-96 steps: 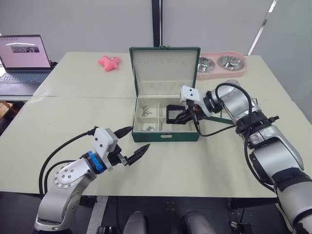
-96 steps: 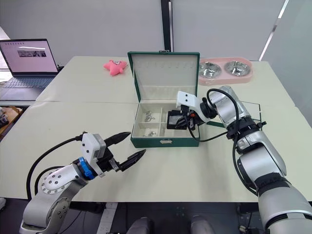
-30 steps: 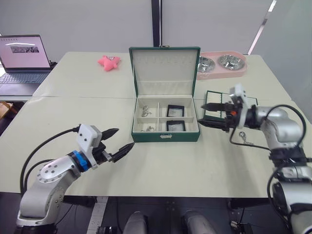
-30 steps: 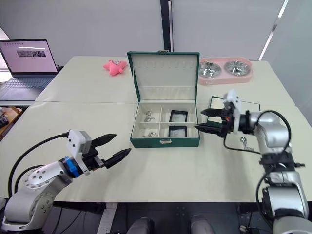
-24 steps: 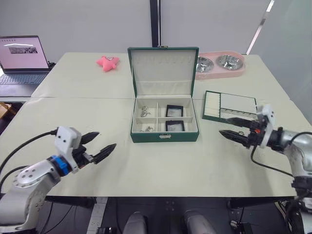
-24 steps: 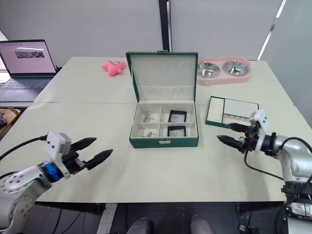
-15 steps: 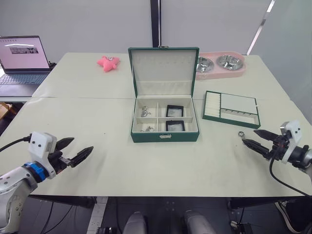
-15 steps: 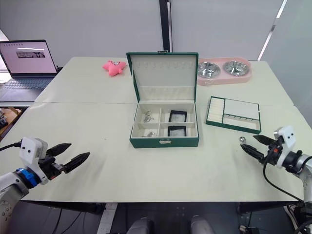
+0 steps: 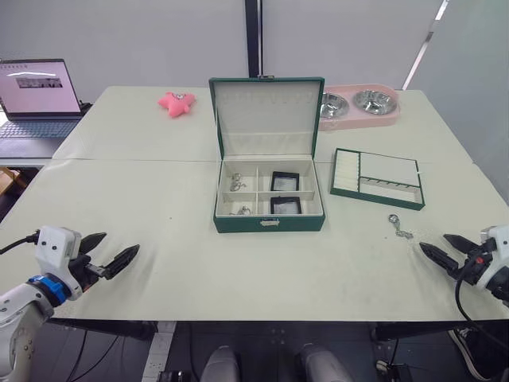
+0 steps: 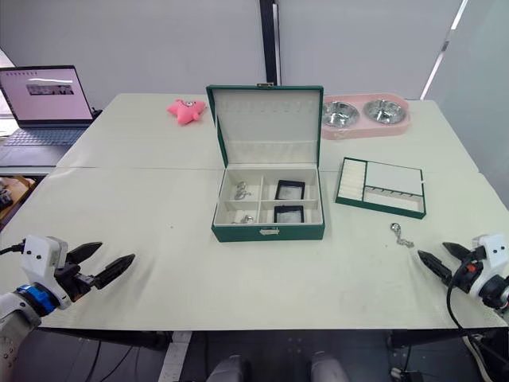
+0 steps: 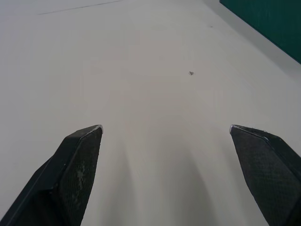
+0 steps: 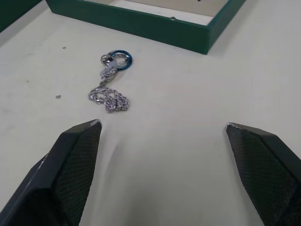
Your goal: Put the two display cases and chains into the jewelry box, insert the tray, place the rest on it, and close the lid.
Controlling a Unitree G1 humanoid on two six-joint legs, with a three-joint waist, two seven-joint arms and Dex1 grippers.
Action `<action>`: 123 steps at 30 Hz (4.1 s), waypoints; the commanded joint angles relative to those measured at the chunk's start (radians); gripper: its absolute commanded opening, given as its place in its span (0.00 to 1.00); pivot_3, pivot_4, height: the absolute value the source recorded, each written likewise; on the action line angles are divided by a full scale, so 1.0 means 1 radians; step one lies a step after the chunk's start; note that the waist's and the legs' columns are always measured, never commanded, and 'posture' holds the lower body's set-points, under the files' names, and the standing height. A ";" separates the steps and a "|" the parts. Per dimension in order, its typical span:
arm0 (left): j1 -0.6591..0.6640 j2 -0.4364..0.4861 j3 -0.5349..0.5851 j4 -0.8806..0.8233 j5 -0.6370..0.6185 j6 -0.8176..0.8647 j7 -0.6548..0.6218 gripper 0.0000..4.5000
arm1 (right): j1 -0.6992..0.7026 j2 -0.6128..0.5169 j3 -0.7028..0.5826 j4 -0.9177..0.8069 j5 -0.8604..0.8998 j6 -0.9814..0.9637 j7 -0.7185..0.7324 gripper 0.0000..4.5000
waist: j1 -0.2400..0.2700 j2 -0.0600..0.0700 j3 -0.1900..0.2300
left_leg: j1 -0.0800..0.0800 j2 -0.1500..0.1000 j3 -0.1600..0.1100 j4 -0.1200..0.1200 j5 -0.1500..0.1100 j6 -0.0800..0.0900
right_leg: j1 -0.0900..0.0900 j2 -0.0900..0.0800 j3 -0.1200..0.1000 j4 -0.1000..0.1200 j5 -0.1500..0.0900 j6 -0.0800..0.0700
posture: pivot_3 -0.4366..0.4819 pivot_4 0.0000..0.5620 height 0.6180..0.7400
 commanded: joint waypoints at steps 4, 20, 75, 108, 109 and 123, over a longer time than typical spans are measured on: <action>0.015 -0.021 0.038 -0.016 0.006 -0.035 0.032 1.00 | -0.026 0.000 -0.017 0.040 0.014 -0.058 -0.027 0.99 | 0.000 0.000 0.000 | 0.000 0.000 0.000 0.000 0.000 0.000 | 0.000 0.000 0.000 0.000 0.000 0.000 | 0.48 0.27 1.00; 0.006 -0.042 0.001 -0.136 -0.039 0.014 0.061 1.00 | -0.085 -0.007 0.023 0.003 0.047 -0.038 -0.010 0.99 | 0.000 0.000 0.000 | 0.000 0.000 0.000 0.000 0.000 0.000 | 0.001 0.000 0.000 0.000 0.000 0.000 | 0.48 0.27 1.00; -0.518 -0.262 -0.601 -0.223 0.058 0.016 -0.098 1.00 | -0.939 0.019 0.521 0.869 -0.459 -0.406 0.135 0.39 | -0.002 0.000 0.000 | -0.001 0.000 0.001 0.002 0.002 -0.004 | 0.000 -0.001 -0.001 0.000 0.000 0.000 | 0.48 0.27 1.00; -0.600 -0.374 -0.630 -0.177 0.080 -0.048 -0.105 1.00 | -0.968 -0.057 0.493 0.802 -0.446 -0.415 0.191 0.01 | 0.000 0.000 0.000 | -0.001 -0.001 0.001 0.002 0.002 -0.004 | 0.001 -0.001 -0.001 0.000 0.000 0.000 | 0.48 0.27 1.00; -0.598 -0.375 -0.629 -0.179 0.080 -0.049 -0.103 1.00 | -0.956 -0.070 0.494 0.776 -0.442 -0.411 0.210 0.01 | 0.000 0.000 0.000 | -0.001 -0.001 0.001 0.002 0.002 -0.004 | 0.001 -0.001 -0.001 0.000 0.000 0.000 | 0.48 0.27 1.00; -0.552 -0.345 -0.598 -0.190 0.081 -0.067 -0.090 1.00 | -0.523 -0.246 0.364 -0.111 -0.185 0.100 0.365 0.01 | 0.010 0.001 0.000 | -0.002 -0.001 0.000 0.002 0.002 -0.004 | 0.001 -0.001 -0.001 0.000 0.000 0.000 | 0.48 0.27 1.00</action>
